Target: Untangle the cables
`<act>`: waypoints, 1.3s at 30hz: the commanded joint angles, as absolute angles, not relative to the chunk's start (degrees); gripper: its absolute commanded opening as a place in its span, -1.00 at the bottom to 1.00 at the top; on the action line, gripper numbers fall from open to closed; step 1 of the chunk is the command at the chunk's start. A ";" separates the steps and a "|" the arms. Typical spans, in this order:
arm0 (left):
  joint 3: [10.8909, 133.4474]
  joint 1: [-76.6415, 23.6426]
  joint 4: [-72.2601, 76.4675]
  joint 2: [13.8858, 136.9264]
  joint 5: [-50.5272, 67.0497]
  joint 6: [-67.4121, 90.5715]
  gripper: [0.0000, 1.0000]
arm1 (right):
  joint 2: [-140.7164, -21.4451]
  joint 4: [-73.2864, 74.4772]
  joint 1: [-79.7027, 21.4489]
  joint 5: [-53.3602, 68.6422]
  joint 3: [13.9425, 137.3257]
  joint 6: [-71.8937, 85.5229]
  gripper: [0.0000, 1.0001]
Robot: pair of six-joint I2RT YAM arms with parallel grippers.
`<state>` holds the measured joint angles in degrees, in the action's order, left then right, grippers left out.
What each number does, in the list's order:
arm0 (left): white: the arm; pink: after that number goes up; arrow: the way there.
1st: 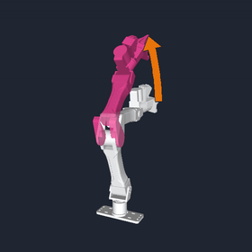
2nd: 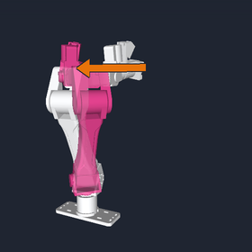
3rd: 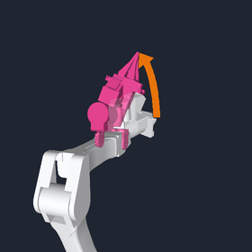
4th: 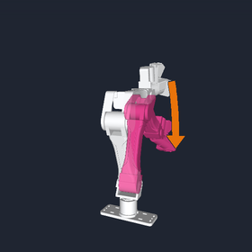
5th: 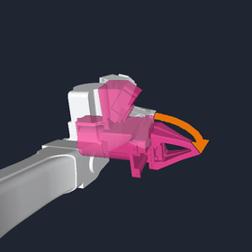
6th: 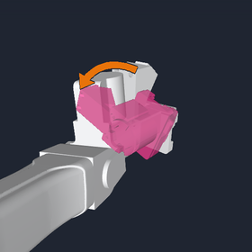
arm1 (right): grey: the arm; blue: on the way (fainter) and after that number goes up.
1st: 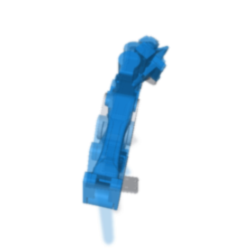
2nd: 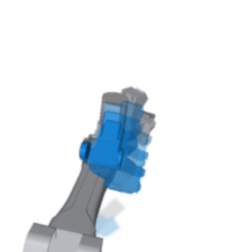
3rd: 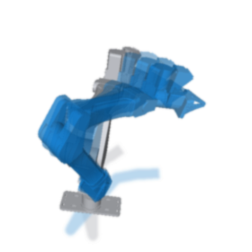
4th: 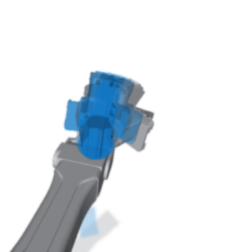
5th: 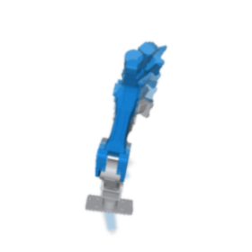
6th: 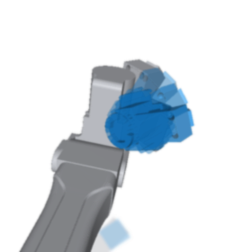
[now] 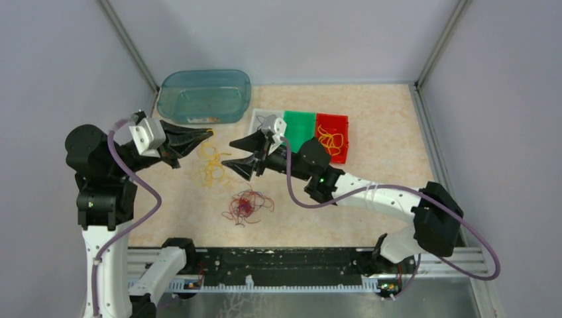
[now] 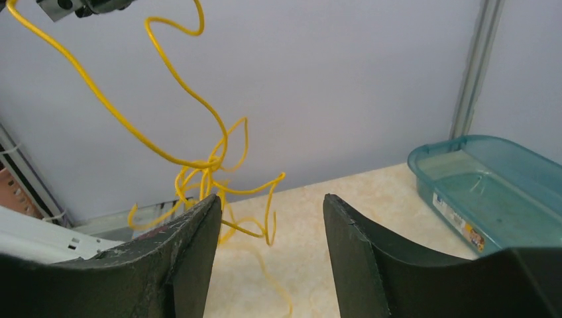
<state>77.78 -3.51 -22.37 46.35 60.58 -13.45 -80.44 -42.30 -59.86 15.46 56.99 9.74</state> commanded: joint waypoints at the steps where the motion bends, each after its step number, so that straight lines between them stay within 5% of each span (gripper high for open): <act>1: 77.78 -3.65 -22.76 46.45 61.06 -12.84 -1.00 | -80.87 -45.30 -60.29 19.86 60.52 9.55 0.16; 22: 79.85 -3.61 -18.46 47.92 59.20 -7.69 -1.00 | -88.22 -53.90 -63.54 11.87 52.59 12.86 -0.45; 39: 84.87 -3.68 -11.17 47.83 45.37 -13.35 -1.00 | -83.37 -59.90 -63.59 -0.95 32.59 13.80 -0.48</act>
<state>81.58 -3.51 -16.43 48.23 53.08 -9.96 -86.06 -54.89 -63.26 3.62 35.48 13.61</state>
